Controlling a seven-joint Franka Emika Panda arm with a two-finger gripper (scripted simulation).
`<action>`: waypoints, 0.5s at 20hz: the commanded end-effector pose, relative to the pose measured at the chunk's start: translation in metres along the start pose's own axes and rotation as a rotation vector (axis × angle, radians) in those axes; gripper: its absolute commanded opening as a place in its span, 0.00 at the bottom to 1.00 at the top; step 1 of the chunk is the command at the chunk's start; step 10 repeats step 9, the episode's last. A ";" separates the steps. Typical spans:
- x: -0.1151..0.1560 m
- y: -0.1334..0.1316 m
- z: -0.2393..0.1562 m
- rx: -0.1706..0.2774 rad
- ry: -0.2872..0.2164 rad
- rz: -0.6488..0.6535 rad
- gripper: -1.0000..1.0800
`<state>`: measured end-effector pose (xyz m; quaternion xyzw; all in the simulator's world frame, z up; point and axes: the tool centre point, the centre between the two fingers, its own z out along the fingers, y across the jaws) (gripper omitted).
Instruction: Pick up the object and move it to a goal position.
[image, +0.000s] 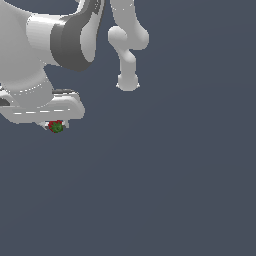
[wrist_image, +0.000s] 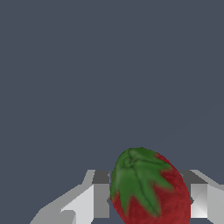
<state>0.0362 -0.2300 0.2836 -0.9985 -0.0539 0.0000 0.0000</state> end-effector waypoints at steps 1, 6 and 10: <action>0.003 0.005 -0.005 0.000 0.000 -0.001 0.00; 0.006 0.010 -0.011 0.000 0.000 -0.001 0.00; 0.006 0.011 -0.011 0.000 0.000 -0.001 0.00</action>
